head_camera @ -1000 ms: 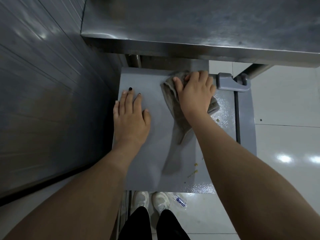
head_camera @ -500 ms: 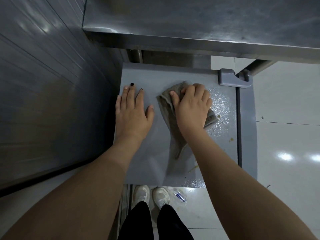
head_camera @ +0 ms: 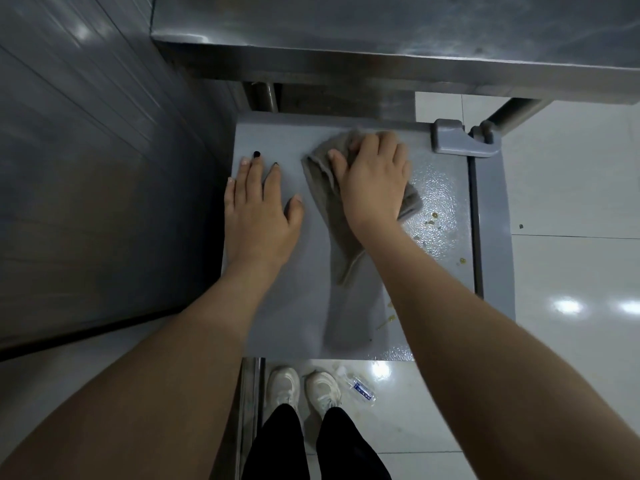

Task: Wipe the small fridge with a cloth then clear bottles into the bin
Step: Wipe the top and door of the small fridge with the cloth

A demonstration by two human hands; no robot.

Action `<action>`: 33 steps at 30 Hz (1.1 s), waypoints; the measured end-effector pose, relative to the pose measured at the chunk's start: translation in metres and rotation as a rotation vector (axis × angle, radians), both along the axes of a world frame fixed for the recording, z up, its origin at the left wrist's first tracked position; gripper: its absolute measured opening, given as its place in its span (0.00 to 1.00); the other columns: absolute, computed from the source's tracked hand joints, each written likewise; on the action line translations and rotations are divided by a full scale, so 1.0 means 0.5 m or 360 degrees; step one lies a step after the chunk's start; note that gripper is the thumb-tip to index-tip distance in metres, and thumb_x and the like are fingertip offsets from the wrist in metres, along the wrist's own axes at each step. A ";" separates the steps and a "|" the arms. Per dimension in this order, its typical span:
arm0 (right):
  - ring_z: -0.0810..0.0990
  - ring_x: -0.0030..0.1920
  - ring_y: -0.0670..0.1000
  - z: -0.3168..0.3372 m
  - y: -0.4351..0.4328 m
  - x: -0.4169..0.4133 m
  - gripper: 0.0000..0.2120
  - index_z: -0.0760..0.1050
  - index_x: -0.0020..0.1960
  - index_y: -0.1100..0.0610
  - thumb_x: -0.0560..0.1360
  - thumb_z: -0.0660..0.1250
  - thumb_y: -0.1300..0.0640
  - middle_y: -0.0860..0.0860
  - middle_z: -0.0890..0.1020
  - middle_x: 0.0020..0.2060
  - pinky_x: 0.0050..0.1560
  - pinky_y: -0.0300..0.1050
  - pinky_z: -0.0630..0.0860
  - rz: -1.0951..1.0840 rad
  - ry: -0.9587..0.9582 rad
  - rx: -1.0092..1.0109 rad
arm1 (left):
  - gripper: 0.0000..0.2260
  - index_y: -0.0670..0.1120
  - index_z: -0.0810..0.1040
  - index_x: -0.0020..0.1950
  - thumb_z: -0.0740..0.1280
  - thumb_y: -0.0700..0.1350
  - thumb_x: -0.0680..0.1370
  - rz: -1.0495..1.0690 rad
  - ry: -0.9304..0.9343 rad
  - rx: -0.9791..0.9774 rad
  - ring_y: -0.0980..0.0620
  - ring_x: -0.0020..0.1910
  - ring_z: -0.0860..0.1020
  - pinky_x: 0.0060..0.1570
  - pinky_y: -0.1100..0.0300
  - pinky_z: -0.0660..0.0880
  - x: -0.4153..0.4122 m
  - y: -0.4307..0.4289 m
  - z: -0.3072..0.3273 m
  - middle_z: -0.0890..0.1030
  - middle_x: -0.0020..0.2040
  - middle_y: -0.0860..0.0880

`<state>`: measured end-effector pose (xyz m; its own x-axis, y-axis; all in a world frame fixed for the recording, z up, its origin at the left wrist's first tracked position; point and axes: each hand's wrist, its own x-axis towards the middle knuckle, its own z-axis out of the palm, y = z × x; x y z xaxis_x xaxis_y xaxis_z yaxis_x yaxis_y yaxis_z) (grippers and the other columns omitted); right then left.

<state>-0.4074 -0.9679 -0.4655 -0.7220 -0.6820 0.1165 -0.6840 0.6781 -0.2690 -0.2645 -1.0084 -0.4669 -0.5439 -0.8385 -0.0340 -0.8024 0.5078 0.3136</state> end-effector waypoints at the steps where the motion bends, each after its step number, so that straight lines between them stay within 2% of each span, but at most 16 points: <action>1: 0.74 0.49 0.62 -0.005 0.021 0.019 0.23 0.75 0.48 0.61 0.74 0.58 0.41 0.61 0.76 0.49 0.48 0.49 0.60 0.0001 0.0051 -0.0075 | 0.24 0.43 0.59 0.74 0.55 0.52 0.80 -0.0001 0.0010 0.0002 0.47 0.76 0.49 0.73 0.51 0.44 0.000 -0.001 0.001 0.56 0.76 0.42; 3: 0.76 0.42 0.62 -0.012 0.051 0.042 0.22 0.76 0.43 0.60 0.72 0.58 0.41 0.60 0.77 0.43 0.44 0.49 0.60 0.0037 0.0130 -0.0191 | 0.24 0.43 0.59 0.74 0.56 0.52 0.80 -0.0002 0.0010 0.0007 0.46 0.76 0.49 0.73 0.51 0.44 -0.001 -0.001 0.003 0.56 0.76 0.42; 5: 0.76 0.42 0.61 -0.017 0.059 0.044 0.22 0.76 0.42 0.60 0.71 0.59 0.40 0.59 0.77 0.42 0.44 0.48 0.60 0.0043 0.0142 -0.0230 | 0.25 0.43 0.58 0.74 0.55 0.52 0.80 -0.0003 -0.0007 0.0017 0.47 0.76 0.48 0.73 0.51 0.44 -0.002 -0.001 0.004 0.55 0.76 0.42; 7: 0.75 0.44 0.62 -0.009 0.048 0.038 0.23 0.76 0.43 0.60 0.71 0.59 0.39 0.60 0.77 0.45 0.45 0.50 0.61 0.0032 0.0108 -0.0224 | 0.25 0.43 0.58 0.74 0.55 0.52 0.80 -0.0001 0.0000 0.0014 0.47 0.76 0.49 0.73 0.51 0.44 -0.003 -0.002 0.002 0.55 0.76 0.42; 12: 0.69 0.58 0.59 0.004 -0.002 -0.013 0.25 0.73 0.56 0.59 0.75 0.59 0.37 0.58 0.72 0.58 0.56 0.50 0.61 0.0082 -0.0039 -0.0058 | 0.23 0.43 0.60 0.73 0.54 0.51 0.80 -0.0006 0.0047 -0.0025 0.46 0.76 0.50 0.74 0.50 0.46 0.001 -0.002 -0.003 0.57 0.76 0.42; 18: 0.68 0.60 0.57 0.009 -0.003 -0.027 0.26 0.70 0.60 0.59 0.76 0.56 0.37 0.57 0.70 0.60 0.57 0.47 0.61 0.0141 0.0053 -0.0015 | 0.22 0.43 0.63 0.72 0.54 0.52 0.81 -0.0026 0.0099 -0.0052 0.45 0.75 0.53 0.73 0.48 0.47 0.004 -0.001 -0.008 0.59 0.75 0.41; 21: 0.70 0.57 0.60 0.000 0.033 -0.004 0.26 0.73 0.56 0.61 0.74 0.61 0.39 0.59 0.73 0.56 0.55 0.50 0.64 0.0152 0.0017 -0.0065 | 0.18 0.40 0.70 0.65 0.52 0.48 0.81 -0.0012 0.0137 -0.0196 0.43 0.71 0.63 0.72 0.44 0.48 0.005 0.002 -0.008 0.68 0.69 0.39; 24: 0.74 0.49 0.63 -0.006 0.081 0.032 0.21 0.75 0.47 0.64 0.70 0.69 0.45 0.63 0.76 0.48 0.49 0.55 0.68 0.0020 -0.0028 -0.0272 | 0.19 0.39 0.75 0.58 0.49 0.47 0.81 -0.0003 0.0160 -0.0270 0.41 0.64 0.70 0.71 0.45 0.53 0.008 0.011 -0.005 0.75 0.62 0.39; 27: 0.75 0.46 0.65 -0.007 0.124 0.065 0.19 0.75 0.45 0.65 0.69 0.72 0.49 0.64 0.76 0.45 0.46 0.56 0.70 -0.0014 -0.0077 -0.0317 | 0.21 0.37 0.74 0.57 0.47 0.48 0.81 -0.0067 0.0184 -0.0190 0.40 0.64 0.70 0.68 0.47 0.62 0.015 0.021 -0.008 0.74 0.62 0.37; 30: 0.75 0.43 0.64 -0.004 0.162 0.094 0.18 0.75 0.43 0.65 0.67 0.73 0.50 0.64 0.76 0.42 0.44 0.55 0.72 0.0012 -0.0099 -0.0344 | 0.21 0.37 0.73 0.59 0.48 0.48 0.81 -0.0055 0.0200 -0.0015 0.39 0.68 0.66 0.66 0.45 0.64 0.019 0.045 -0.004 0.71 0.65 0.37; 33: 0.76 0.39 0.63 -0.001 0.205 0.133 0.20 0.76 0.42 0.64 0.69 0.67 0.46 0.62 0.76 0.40 0.41 0.53 0.73 0.0012 -0.0087 -0.0372 | 0.17 0.37 0.73 0.59 0.52 0.46 0.81 -0.0100 0.0243 0.0122 0.40 0.70 0.63 0.68 0.45 0.62 0.024 0.081 0.005 0.68 0.68 0.37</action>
